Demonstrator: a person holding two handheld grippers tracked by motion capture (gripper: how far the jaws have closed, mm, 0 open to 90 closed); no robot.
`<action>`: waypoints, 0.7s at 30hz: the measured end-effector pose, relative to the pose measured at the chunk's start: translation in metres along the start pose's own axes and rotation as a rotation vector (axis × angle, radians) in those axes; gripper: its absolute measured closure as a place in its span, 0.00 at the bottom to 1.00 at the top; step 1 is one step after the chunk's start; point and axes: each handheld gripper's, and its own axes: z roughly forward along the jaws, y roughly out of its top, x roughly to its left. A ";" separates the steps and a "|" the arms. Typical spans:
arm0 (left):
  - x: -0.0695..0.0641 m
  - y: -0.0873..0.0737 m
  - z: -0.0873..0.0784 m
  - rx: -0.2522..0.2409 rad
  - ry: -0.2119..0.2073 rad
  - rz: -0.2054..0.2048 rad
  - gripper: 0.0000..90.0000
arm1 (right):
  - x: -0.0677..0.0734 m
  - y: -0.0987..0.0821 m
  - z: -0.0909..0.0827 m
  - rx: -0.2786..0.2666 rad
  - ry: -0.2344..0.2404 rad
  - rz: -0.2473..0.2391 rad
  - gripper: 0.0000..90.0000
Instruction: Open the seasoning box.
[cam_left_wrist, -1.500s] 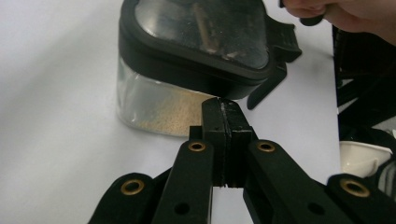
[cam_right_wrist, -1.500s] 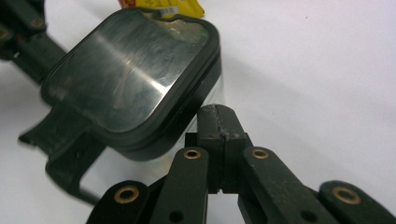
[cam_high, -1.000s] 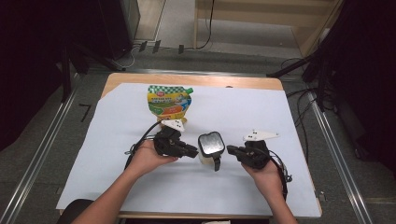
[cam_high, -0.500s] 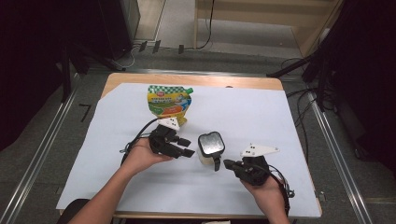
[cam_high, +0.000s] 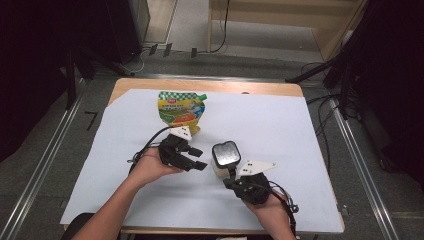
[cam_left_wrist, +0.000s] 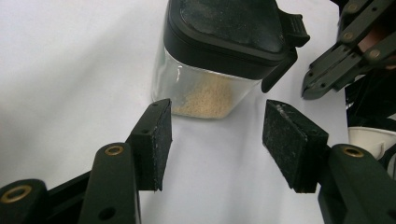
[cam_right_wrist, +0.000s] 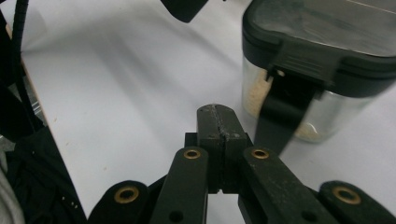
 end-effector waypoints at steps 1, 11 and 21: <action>0.000 0.000 0.000 -0.002 -0.002 -0.001 0.49 | 0.001 0.001 0.005 0.003 -0.004 0.007 1.00; 0.000 0.000 0.002 0.004 0.011 0.008 0.47 | -0.007 -0.001 0.008 0.001 -0.030 0.019 1.00; 0.000 0.000 0.001 0.003 0.014 0.007 0.46 | -0.012 -0.003 0.004 0.011 -0.041 0.035 1.00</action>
